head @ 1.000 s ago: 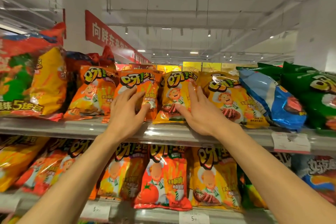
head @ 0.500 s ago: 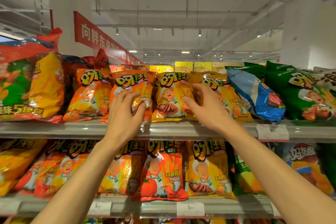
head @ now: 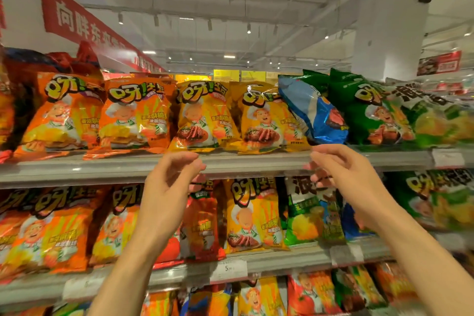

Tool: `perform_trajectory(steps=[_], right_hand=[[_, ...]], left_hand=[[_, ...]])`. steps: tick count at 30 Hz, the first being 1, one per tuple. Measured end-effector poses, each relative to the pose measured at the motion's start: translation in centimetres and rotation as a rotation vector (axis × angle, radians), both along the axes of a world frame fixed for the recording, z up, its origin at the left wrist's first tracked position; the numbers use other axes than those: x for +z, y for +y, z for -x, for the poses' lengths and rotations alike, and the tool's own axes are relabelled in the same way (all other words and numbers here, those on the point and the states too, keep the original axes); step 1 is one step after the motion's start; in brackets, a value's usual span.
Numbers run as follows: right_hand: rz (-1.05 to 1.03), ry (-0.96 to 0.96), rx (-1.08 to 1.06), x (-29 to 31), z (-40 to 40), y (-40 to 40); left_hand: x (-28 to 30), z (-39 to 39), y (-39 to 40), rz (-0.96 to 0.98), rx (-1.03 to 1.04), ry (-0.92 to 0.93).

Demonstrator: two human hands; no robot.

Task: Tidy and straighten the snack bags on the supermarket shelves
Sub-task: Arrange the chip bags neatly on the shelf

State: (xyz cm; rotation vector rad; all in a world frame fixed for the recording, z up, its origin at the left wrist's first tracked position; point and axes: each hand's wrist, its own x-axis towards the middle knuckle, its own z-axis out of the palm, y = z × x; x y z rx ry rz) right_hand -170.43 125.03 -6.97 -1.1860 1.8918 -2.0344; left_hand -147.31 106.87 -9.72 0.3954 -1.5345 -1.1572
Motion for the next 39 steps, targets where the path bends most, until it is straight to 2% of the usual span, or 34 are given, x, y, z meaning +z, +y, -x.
perform_trajectory(steps=[11,17,19,22,24,26,31,35,39], right_hand=[[0.101,0.075,-0.001,1.5,13.2,7.6],[0.108,0.237,0.024,4.9,20.0,9.5],[0.113,0.326,-0.010,5.9,21.8,9.5],[0.042,0.583,-0.217,6.6,23.8,8.7],[-0.004,0.793,-0.354,6.6,24.8,7.4],[-0.071,0.935,-0.383,6.3,25.7,5.9],[-0.178,1.004,-0.369,4.3,27.4,3.5],[-0.121,0.984,-0.374,3.9,27.7,3.2],[-0.070,0.952,-0.358,3.5,27.8,2.7]], left_hand=[[-0.3,11.9,8.2,-0.046,0.030,0.040],[2.6,20.0,11.2,0.039,0.120,0.007],[3.8,22.0,11.4,0.104,0.237,-0.049],[6.1,24.4,11.3,0.186,0.428,-0.203],[7.5,25.6,11.1,0.193,0.477,-0.310],[8.6,26.5,10.7,0.207,0.490,-0.385],[9.8,28.2,9.5,0.314,0.564,-0.541],[10.5,28.9,9.7,0.305,0.470,-0.508],[11.1,29.7,10.2,0.162,0.326,-0.304]])
